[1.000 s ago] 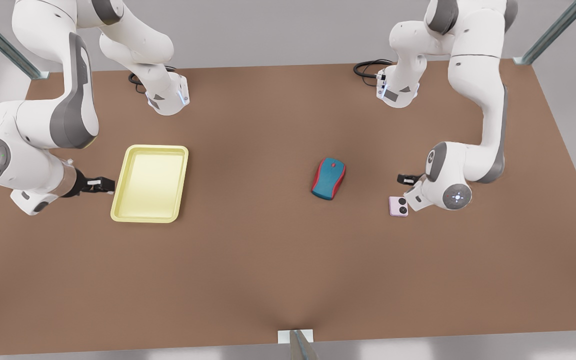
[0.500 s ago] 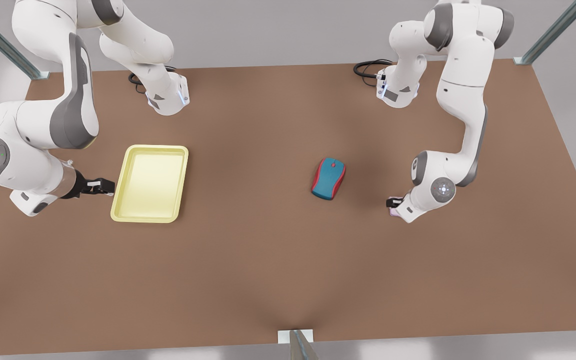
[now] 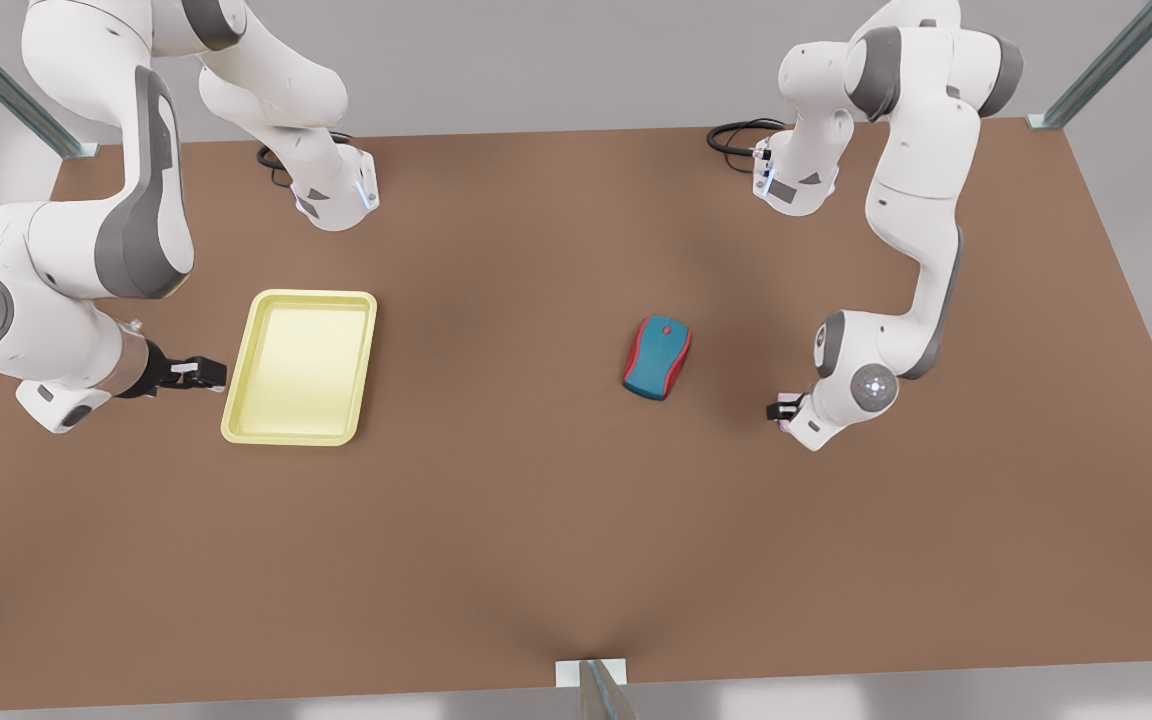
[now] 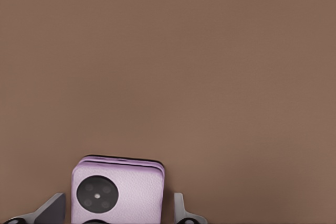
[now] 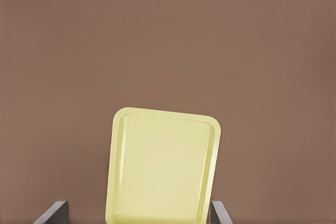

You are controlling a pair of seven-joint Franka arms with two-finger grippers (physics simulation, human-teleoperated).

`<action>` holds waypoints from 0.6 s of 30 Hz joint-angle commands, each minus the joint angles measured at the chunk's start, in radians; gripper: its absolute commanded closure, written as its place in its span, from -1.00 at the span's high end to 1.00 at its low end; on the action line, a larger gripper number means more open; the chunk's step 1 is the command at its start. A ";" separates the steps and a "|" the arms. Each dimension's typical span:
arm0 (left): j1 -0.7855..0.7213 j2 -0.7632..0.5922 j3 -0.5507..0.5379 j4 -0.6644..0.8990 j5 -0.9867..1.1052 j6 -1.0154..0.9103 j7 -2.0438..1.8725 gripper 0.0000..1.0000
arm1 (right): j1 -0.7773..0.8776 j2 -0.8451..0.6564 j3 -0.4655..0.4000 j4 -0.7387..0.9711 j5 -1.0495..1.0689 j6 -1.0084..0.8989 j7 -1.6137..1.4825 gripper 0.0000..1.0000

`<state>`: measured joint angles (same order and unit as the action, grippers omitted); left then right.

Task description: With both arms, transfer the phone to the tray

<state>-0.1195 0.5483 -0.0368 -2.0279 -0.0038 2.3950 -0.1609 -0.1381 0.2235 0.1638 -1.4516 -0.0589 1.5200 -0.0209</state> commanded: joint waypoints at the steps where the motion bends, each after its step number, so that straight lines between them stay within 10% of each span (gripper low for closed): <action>1: 0.000 0.002 0.000 0.002 0.004 0.012 -0.083 0.94 | 0.000 -0.001 0.000 0.000 0.001 0.000 -0.007 1.00; 3: 0.001 0.002 0.000 0.002 0.004 0.007 -0.083 0.46 | 0.002 -0.001 0.000 0.000 0.001 0.000 -0.007 1.00; 18: 0.000 0.012 0.000 0.008 0.002 0.010 -0.084 0.47 | -0.011 -0.001 0.000 -0.001 0.002 0.000 -0.019 1.00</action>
<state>-0.1198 0.5603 -0.0369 -2.0207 0.0071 2.4026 -0.2310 -0.1488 0.2235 0.1638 -1.4531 -0.0574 1.5206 -0.0319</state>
